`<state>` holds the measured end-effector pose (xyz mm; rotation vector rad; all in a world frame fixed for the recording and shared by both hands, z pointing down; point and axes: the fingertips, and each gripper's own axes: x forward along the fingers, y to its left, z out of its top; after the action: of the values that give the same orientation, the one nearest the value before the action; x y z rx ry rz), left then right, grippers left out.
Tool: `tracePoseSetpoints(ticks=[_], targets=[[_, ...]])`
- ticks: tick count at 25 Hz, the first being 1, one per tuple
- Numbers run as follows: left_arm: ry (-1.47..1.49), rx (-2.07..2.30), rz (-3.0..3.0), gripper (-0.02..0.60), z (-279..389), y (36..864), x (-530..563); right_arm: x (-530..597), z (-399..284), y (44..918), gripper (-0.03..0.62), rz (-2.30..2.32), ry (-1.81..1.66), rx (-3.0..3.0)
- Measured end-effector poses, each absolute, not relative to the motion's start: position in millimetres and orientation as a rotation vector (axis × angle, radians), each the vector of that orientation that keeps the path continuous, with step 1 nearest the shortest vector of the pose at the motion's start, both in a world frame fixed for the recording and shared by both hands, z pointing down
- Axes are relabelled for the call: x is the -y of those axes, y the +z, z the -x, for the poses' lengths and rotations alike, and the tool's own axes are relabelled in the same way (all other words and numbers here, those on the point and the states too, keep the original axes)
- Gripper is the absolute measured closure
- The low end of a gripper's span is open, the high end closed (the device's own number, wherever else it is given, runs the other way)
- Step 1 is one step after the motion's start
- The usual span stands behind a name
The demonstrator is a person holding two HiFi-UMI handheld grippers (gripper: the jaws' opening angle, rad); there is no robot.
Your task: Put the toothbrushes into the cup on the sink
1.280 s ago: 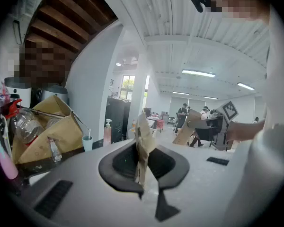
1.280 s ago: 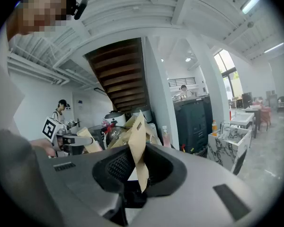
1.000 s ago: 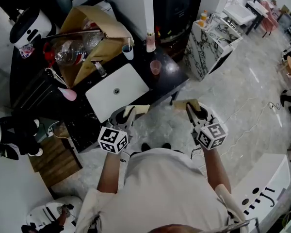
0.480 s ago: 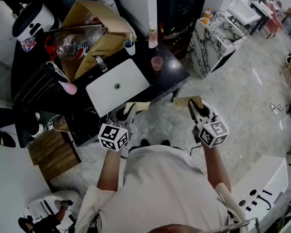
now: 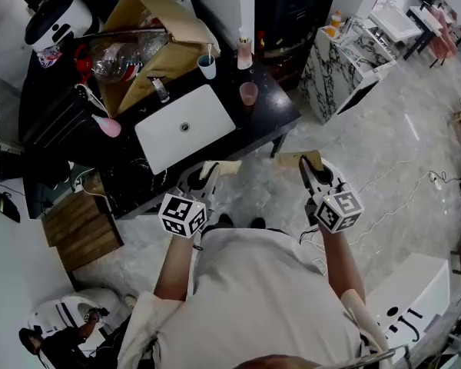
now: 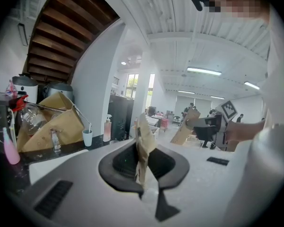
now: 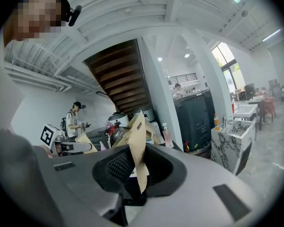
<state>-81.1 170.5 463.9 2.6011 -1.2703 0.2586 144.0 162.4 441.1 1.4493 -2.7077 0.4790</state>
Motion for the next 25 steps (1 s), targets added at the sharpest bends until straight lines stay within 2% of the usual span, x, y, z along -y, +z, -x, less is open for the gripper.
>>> tracePoseSetpoints(ticks=[25], targets=[[0.253,1.339,-2.547,0.546,65.0,476.0,-141.4,-134.2,-178.2,454.0,0.523,-1.429,0.513,2.702]])
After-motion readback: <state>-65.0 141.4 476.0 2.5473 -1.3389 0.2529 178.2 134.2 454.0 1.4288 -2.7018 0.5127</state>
